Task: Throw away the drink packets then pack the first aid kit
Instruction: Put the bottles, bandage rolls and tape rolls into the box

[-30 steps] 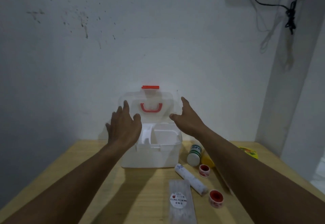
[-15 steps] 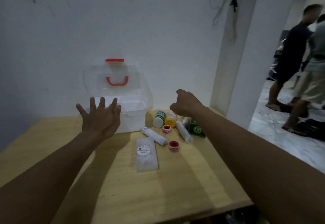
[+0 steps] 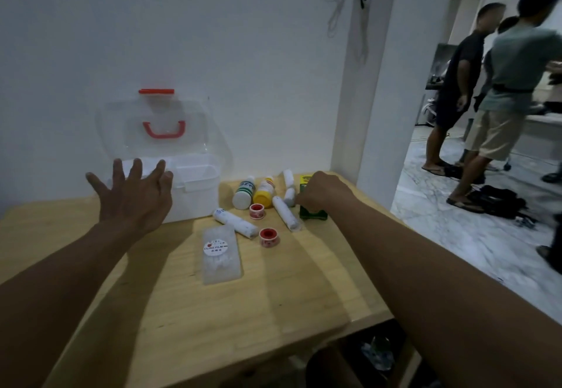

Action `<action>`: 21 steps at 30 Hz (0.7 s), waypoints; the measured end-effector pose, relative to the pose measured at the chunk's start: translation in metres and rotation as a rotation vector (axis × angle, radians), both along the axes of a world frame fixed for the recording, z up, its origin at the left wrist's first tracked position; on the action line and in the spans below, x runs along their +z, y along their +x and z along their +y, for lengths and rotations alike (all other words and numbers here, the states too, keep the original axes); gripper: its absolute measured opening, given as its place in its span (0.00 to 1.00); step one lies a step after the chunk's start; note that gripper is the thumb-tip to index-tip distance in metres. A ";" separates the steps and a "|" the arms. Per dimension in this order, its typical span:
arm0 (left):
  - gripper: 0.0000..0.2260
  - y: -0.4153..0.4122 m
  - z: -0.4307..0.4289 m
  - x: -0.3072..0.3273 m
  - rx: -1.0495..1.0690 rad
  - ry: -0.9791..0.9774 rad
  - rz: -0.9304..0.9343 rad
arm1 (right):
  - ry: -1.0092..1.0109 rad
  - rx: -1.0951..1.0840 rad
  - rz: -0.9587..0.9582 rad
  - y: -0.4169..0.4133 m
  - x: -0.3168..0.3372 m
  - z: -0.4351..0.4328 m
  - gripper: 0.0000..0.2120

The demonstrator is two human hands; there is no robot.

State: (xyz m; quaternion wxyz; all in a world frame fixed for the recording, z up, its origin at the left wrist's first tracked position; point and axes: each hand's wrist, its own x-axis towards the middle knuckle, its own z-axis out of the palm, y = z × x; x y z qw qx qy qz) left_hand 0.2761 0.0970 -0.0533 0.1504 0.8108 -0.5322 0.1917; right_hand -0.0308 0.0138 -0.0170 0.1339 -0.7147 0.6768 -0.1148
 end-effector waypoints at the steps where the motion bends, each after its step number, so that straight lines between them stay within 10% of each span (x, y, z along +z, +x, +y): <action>1: 0.30 -0.001 0.000 0.000 -0.001 0.001 0.012 | -0.006 -0.007 -0.020 -0.002 0.003 0.000 0.14; 21: 0.27 0.016 0.011 0.006 0.086 -0.063 0.253 | -0.343 0.402 -0.160 0.093 0.105 -0.008 0.15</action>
